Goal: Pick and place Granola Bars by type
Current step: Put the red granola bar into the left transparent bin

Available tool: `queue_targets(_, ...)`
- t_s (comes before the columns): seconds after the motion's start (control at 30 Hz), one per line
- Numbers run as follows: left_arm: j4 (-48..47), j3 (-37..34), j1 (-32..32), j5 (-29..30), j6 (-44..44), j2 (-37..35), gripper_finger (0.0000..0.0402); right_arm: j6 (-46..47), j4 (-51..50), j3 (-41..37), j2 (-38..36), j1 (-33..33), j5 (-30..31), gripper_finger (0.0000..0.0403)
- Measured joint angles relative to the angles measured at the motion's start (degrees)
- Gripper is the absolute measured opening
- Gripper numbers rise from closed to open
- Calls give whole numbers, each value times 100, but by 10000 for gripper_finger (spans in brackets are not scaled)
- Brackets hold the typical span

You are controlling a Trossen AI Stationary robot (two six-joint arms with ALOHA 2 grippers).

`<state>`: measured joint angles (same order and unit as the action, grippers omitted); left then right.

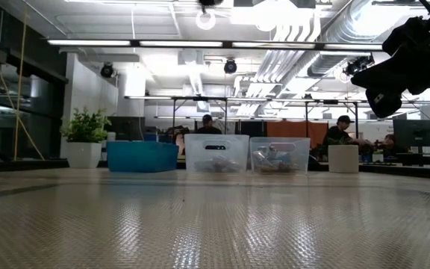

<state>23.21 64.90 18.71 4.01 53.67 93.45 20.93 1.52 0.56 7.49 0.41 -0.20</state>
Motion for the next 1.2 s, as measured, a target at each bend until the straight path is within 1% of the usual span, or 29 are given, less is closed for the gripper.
queue_targets(0.17,1550,0,-310,-348,-783,-2,57,0,0,0,2,0,-1,5)
queue_targets(0.3,2368,2,-627,-720,-999,-2,57,0,0,0,2,1,-1,6)
queue_targets(0.43,2807,2,-1008,-1021,-997,-4,57,0,0,0,1,1,-1,7)
queue_targets(0.6,3103,2,-1528,-1108,-824,-7,57,0,0,1,1,0,-1,8)
queue_targets(0.7,3073,2,-1904,-1063,-538,-7,57,0,0,0,0,1,-1,7)
queue_targets(0.8,2985,2,-2314,-765,-231,-7,58,0,-1,0,1,-1,-1,8)
queue_targets(0.9,2560,2,-2790,-381,213,-7,58,0,-2,0,2,0,-1,10)
queue_targets(0.97,2184,2,-3141,-319,556,-7,58,0,-2,0,2,1,-1,9)
queue_targets(1.07,1505,2,-3651,-518,1009,-7,58,0,0,0,2,1,-1,6)
queue_targets(1.2,376,7,-4233,-1036,1128,-7,58,0,-2,0,2,-1,-1,5)
